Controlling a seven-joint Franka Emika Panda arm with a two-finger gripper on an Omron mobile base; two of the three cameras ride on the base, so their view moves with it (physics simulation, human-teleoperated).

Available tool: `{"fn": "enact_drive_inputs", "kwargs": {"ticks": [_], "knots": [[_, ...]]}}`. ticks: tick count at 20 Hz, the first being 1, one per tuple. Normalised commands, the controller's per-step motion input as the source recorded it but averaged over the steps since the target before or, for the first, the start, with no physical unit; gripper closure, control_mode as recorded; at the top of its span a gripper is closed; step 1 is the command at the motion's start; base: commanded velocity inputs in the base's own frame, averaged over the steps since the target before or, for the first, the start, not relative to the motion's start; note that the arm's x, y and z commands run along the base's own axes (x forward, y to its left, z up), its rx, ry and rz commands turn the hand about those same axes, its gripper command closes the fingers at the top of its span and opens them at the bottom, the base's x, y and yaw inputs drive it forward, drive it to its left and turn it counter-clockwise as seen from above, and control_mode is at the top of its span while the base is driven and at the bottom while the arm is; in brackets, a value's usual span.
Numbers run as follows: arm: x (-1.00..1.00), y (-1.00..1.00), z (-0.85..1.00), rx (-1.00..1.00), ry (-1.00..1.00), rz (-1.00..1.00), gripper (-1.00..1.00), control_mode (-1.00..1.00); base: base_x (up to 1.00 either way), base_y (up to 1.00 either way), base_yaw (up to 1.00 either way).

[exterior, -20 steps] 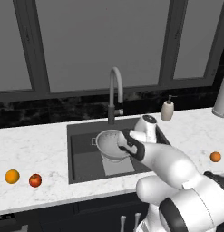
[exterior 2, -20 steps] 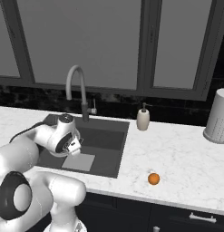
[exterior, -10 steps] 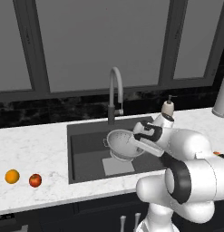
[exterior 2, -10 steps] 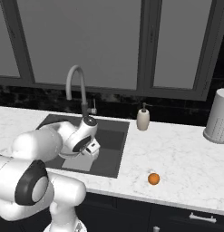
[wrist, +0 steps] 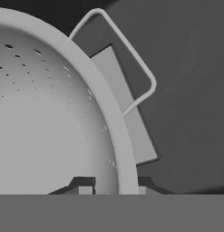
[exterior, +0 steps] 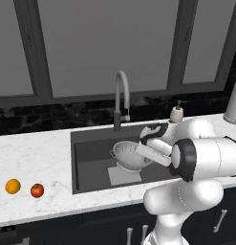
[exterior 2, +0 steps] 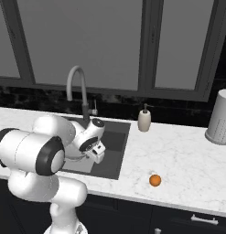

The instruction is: Put the colander in the sink, put the apple, orange, tangerine in the colander, and turn on the sink faucet and pour water over the colander.

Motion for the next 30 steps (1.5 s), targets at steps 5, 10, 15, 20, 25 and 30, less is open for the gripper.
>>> {"fn": "enact_drive_inputs", "kwargs": {"ticks": [5, 10, 15, 20, 25, 30], "knots": [[0.23, 0.0, -0.42, 0.0, 0.05, 0.0, 1.0, -1.0, 0.0, 0.0, 0.0], [0.13, 0.0, -0.39, 0.0, 0.0, 0.0, 1.0, -1.0, 0.0, 0.0, 0.0], [0.11, 0.0, -0.38, 0.0, 0.0, 0.0, 1.0, -1.0, 0.0, 0.0, 0.0], [0.09, 0.04, -0.35, 0.0, 0.0, 0.01, 1.0, -1.0, 0.0, 0.0, 0.0], [0.16, 0.08, -0.27, 0.0, 0.0, 0.01, 1.0, -1.0, 0.0, 0.0, 0.0], [0.07, 0.12, -0.25, 0.0, 0.0, 0.02, 1.0, -1.0, 0.0, 0.0, 0.0]]}}
